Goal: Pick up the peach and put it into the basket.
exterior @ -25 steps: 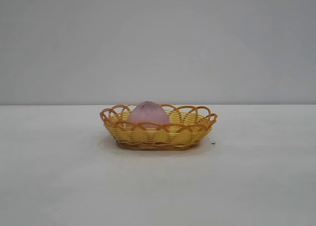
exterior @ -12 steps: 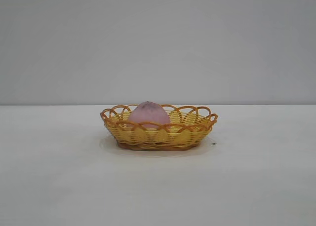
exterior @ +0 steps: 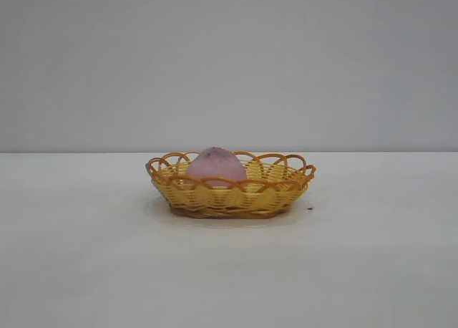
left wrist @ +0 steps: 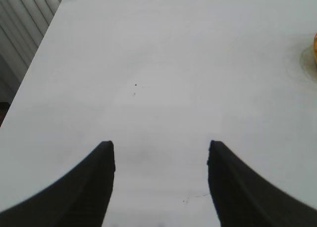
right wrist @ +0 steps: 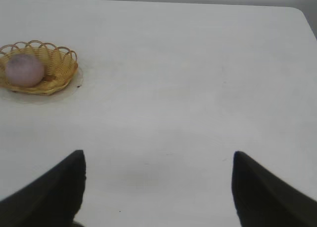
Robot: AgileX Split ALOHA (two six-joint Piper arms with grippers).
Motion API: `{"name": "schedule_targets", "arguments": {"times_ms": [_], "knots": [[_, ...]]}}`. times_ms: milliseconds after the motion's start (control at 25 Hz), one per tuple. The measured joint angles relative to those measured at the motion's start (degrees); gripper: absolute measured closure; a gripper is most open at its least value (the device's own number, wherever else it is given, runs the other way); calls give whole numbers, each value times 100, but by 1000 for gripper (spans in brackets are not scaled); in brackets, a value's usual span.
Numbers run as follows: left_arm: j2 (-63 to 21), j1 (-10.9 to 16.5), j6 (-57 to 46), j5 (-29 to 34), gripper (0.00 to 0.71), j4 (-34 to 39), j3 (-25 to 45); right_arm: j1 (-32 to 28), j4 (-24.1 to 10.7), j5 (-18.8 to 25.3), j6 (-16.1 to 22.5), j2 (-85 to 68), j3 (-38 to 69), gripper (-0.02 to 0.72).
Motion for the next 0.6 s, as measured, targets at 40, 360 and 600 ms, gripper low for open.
{"name": "schedule_targets", "arguments": {"times_ms": [40,360,600], "knots": [[0,0,0,0,305,0,0,0,0,0,0,0,0,180],[0,0,0,0,305,0,0,0,0,0,0,0,0,180],[0,0,0,0,305,0,0,88,0,0,0,0,0,180]]}}
